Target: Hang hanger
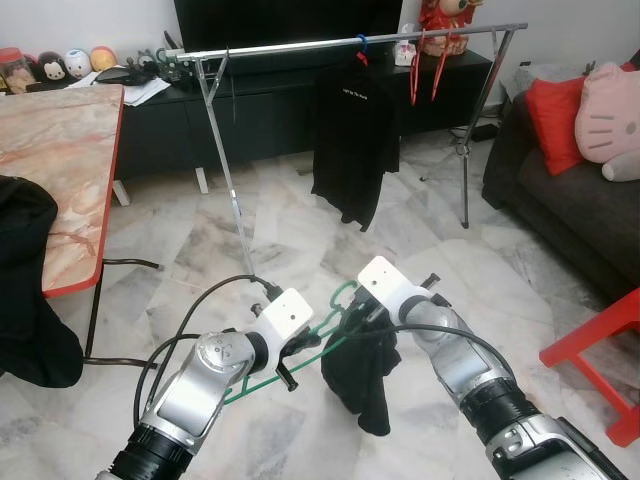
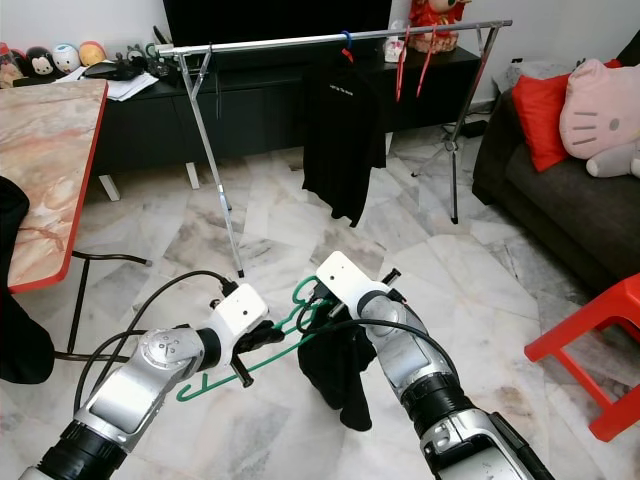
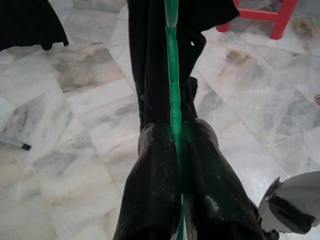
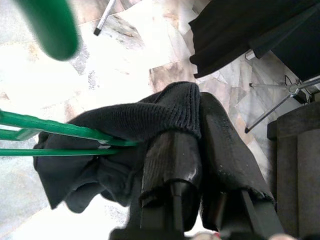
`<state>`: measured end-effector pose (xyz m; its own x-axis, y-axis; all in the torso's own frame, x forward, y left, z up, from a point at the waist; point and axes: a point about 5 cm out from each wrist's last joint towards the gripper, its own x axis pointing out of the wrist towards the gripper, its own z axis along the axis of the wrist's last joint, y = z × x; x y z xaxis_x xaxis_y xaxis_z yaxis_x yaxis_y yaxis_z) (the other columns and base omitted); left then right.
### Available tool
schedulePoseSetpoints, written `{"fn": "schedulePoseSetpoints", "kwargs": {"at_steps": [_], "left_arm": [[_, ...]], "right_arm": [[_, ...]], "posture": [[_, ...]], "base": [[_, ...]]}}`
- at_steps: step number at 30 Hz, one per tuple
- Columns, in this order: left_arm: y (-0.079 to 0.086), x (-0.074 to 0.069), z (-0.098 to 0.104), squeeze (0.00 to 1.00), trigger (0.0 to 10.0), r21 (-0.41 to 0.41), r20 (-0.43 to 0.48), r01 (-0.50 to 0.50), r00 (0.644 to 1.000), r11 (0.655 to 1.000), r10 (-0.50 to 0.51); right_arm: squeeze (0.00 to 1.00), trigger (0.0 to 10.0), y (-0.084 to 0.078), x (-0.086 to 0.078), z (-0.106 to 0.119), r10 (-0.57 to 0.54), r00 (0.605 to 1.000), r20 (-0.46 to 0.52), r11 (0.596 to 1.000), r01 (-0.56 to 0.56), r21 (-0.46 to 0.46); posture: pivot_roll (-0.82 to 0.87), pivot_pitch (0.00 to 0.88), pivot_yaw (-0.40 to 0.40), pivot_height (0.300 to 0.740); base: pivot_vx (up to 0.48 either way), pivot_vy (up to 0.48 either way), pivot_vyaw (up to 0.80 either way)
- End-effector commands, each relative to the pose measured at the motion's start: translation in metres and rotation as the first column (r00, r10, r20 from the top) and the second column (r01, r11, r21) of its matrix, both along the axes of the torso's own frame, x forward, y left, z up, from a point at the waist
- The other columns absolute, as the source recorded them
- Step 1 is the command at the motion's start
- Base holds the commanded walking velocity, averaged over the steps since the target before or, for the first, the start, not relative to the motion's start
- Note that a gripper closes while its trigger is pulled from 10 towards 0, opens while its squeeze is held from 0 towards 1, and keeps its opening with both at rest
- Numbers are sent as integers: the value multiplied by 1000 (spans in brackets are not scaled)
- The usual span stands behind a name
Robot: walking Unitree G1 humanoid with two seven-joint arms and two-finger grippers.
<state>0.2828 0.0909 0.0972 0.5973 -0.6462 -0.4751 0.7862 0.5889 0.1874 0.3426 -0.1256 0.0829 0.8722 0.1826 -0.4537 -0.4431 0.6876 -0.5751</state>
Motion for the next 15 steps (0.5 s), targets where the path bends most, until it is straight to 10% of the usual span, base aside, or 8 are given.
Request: {"fn": "schedulePoseSetpoints", "kwargs": {"at_steps": [1,15], "left_arm": [[-4,2,7,0,10000,-19,37,-4,999,1000,5],[-1,26,5,0,10000,58,131,-273,956,960,263]], "right_arm": [[0,10000,8,3,15,30,998,53,999,-31,19],[0,10000,26,-1,32,31,994,106,997,-38,65]], "posture": [[1,0,-66,740],[-7,0,-70,740]], "base": [[0,0,0],[0,0,0]]}}
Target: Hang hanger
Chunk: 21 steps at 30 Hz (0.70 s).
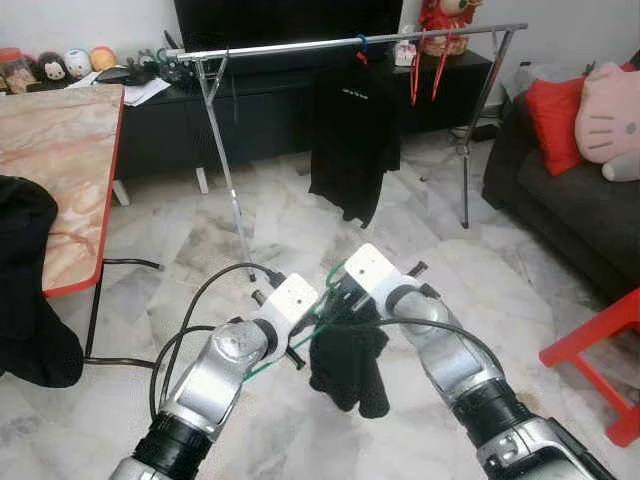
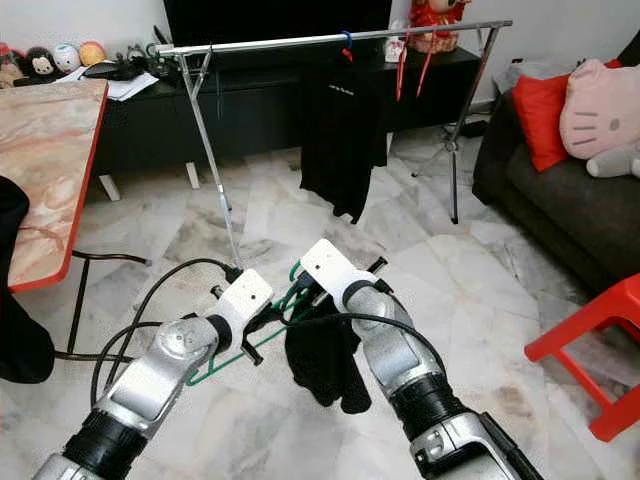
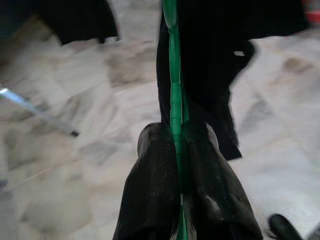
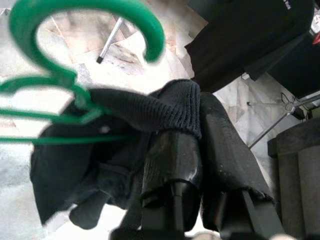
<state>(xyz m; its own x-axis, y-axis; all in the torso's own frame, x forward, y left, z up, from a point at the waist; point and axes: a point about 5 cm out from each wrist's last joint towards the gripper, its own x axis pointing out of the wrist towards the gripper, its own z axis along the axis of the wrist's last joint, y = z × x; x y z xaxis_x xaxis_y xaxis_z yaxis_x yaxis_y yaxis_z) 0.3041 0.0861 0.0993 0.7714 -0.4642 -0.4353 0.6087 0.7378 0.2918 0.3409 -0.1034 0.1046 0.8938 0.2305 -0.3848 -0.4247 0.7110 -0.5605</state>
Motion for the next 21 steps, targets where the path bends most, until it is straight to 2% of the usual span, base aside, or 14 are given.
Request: {"fn": "schedulePoseSetpoints", "kwargs": {"at_steps": [1,2,3,8,14,18,21], "left_arm": [[3,5,4,0,10000,15,25,-47,999,999,46],[2,5,5,0,10000,9,30,-43,999,999,43],[-5,5,9,0,10000,-49,38,-22,999,999,24],[-19,3,22,0,10000,-208,67,30,998,978,-16],[-23,5,33,0,10000,-308,112,41,994,951,-6],[-23,4,34,0,10000,-340,112,48,994,939,-10],[-26,0,32,0,10000,-356,106,87,993,930,-52]], "right_arm": [[0,10000,5,0,10,11,999,43,1000,-11,7],[0,10000,5,0,11,14,999,44,1000,-14,8],[0,10000,7,-1,14,27,998,49,1000,-28,11],[0,10000,12,-4,17,66,997,46,998,-67,16],[0,10000,14,-10,18,100,994,33,995,-100,18],[0,10000,12,-13,18,113,993,28,993,-113,20],[0,10000,9,-14,18,131,991,27,991,-131,16]], "posture": [[-7,0,-70,740],[-5,0,-72,740],[-5,0,-72,740],[-10,0,-71,740],[-13,0,-70,740],[-14,0,-70,740],[-18,0,-70,740]], "base": [[0,0,0],[0,0,0],[0,0,0],[0,0,0],[0,0,0],[0,0,0],[0,0,0]]}}
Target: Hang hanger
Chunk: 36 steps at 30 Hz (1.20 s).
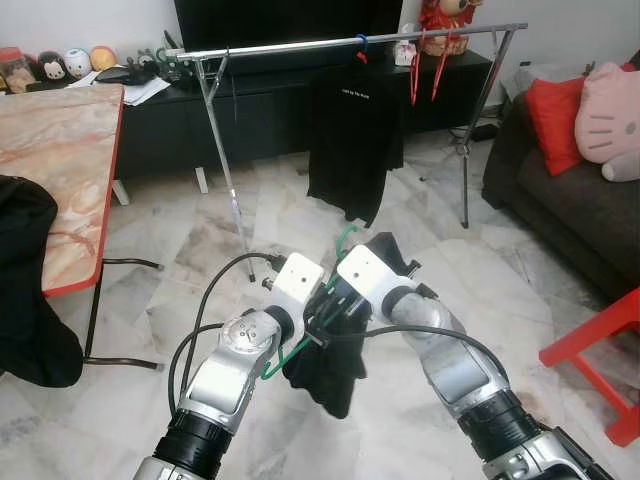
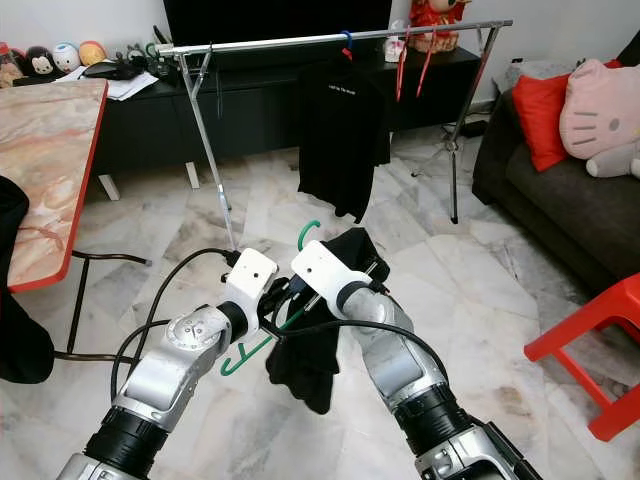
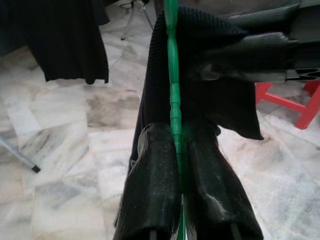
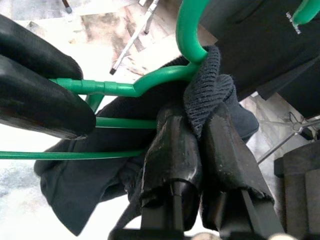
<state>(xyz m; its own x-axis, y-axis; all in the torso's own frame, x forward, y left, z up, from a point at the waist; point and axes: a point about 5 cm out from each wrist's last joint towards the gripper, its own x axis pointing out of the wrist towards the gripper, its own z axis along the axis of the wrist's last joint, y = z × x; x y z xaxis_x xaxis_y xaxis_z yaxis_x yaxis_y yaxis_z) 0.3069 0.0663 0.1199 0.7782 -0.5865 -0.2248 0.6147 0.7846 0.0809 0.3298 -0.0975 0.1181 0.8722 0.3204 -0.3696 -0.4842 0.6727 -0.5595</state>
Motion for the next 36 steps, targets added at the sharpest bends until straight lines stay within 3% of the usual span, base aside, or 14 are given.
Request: {"fn": "schedulePoseSetpoints", "kwargs": {"at_steps": [1,5,6,7,8,9,17,22,36], "left_arm": [[-6,-2,11,0,10000,-49,50,46,998,998,-43],[-9,-4,11,0,10000,-67,54,60,997,996,-57],[-9,-4,11,0,10000,-74,55,58,997,996,-54],[-9,-4,11,0,10000,-74,55,58,997,996,-54],[-9,-4,12,0,10000,-83,58,54,997,995,-49],[-9,-4,12,0,10000,-89,59,52,997,995,-46],[-2,1,15,0,10000,-127,76,10,997,992,0],[10,7,15,0,10000,-157,93,-60,993,986,75],[31,13,7,0,10000,-124,91,-129,986,984,140]], "right_arm": [[0,10000,3,-3,4,34,999,12,999,-34,7],[0,10000,2,-4,6,56,998,1,998,-56,7],[541,10000,1,-5,5,58,998,-3,998,-58,5],[541,10000,1,-5,5,58,998,-3,998,-58,5],[847,10000,0,-5,5,56,998,-6,998,-56,2],[1000,10000,-1,-6,5,56,998,-9,998,-56,1],[1000,10000,-4,-7,4,57,998,-19,998,-57,-8],[1000,10000,-11,-12,4,56,998,-35,998,-56,-14],[1000,10000,-28,-26,0,46,995,-92,999,-48,-20]], "posture": [[-18,0,-70,740],[-20,0,-72,740],[-20,0,-72,740],[-20,0,-72,740],[-22,0,-72,740],[-23,0,-72,740],[-24,0,-73,740],[-24,0,-74,740],[-32,0,-75,740]], "base": [[0,0,0],[0,0,0],[0,0,0],[0,0,0],[0,0,0],[0,0,0],[0,0,0],[0,0,0],[0,0,0]]}}
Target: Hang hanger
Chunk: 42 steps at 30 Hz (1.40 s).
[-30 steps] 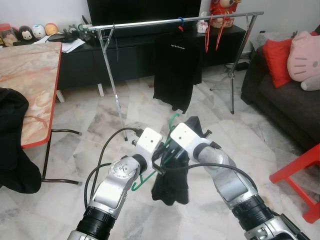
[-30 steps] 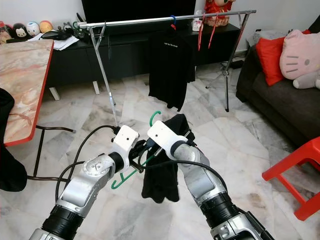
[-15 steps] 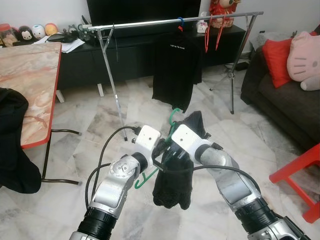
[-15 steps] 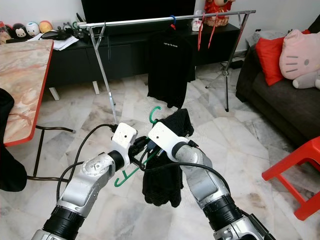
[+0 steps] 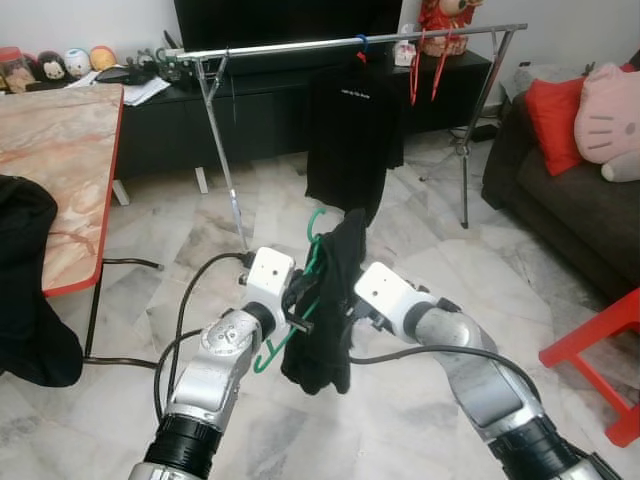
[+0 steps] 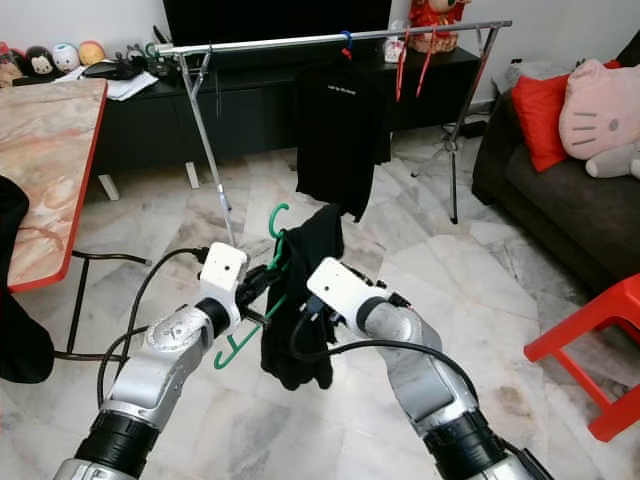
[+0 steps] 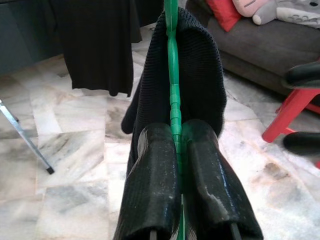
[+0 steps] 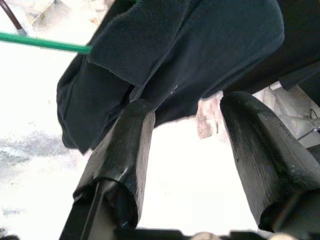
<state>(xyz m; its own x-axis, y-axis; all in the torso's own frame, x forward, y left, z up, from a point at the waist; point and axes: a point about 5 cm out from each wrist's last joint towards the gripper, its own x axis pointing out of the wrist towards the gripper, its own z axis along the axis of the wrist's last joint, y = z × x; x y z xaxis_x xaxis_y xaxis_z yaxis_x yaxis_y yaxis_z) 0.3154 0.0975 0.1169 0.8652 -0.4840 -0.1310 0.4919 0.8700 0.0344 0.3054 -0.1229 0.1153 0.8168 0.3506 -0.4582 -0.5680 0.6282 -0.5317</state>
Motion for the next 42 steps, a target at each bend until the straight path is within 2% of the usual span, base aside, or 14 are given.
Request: {"fn": "schedulePoseSetpoints", "kwargs": {"at_steps": [1,8,14,15,16,17,18,21,24,26,28,29,33,42], "left_arm": [[2,4,8,0,10000,-10,44,22,999,1000,-21],[15,-9,-11,0,10000,121,-23,189,982,975,-188],[18,-20,-22,0,10000,142,-73,316,948,938,-308],[19,-22,-24,0,10000,147,-81,337,941,930,-328],[19,-22,-24,0,10000,147,-81,337,941,930,-328],[19,-23,-25,0,10000,152,-88,357,934,922,-347],[19,-27,-29,0,10000,166,-105,419,908,893,-406],[17,-36,-31,0,10000,172,-126,528,849,832,-513],[19,-41,-31,0,10000,118,-181,582,809,805,-559],[20,-45,-31,0,10000,83,-210,620,776,780,-594],[20,-46,-30,0,10000,72,-219,633,764,771,-607],[20,-47,-30,0,10000,63,-227,646,751,761,-619],[24,-48,-28,0,10000,51,-235,667,732,744,-640],[15,-52,-15,0,10000,-43,-188,713,682,700,-707]], "right_arm": [[1000,10000,-8,-1,4,-17,1000,1,1000,17,12],[1000,10000,-41,1,19,-12,1000,18,998,10,59],[1000,10000,-51,2,36,74,997,29,990,-77,120],[851,10000,-53,2,38,98,995,25,986,-101,136],[851,10000,-53,2,38,98,995,25,986,-101,136],[592,10000,-54,2,39,120,993,13,981,-121,149],[0,10000,-54,0,40,201,979,-24,965,-194,178],[0,10000,-54,-7,35,342,935,-96,925,-317,209],[0,10000,-61,-14,26,426,887,-178,903,-404,146],[0,10000,-66,-17,25,459,861,-221,886,-424,189],[0,10000,-70,-17,24,474,847,-238,878,-437,196],[0,10000,-76,-20,22,500,821,-277,866,-461,195],[0,10000,-87,-25,19,537,770,-344,843,-500,196],[0,10000,-93,-25,5,551,742,-383,834,-502,228]], "posture": [[-34,0,-74,740],[-42,0,-69,740],[-50,0,-66,740],[-50,0,-66,740],[-50,0,-66,740],[-53,0,-64,740],[-56,0,-64,740],[-54,0,-69,740],[-54,0,-69,740],[-51,0,-73,740],[-49,0,-74,740],[-46,0,-73,740],[-47,0,-74,740],[-43,0,-77,740]], "base": [[0,0,0],[0,0,0],[0,0,0],[0,0,0],[0,0,0],[0,0,0],[0,0,0],[0,0,0],[0,0,0],[0,0,0],[0,0,0],[0,0,0],[0,0,0],[0,0,0]]}}
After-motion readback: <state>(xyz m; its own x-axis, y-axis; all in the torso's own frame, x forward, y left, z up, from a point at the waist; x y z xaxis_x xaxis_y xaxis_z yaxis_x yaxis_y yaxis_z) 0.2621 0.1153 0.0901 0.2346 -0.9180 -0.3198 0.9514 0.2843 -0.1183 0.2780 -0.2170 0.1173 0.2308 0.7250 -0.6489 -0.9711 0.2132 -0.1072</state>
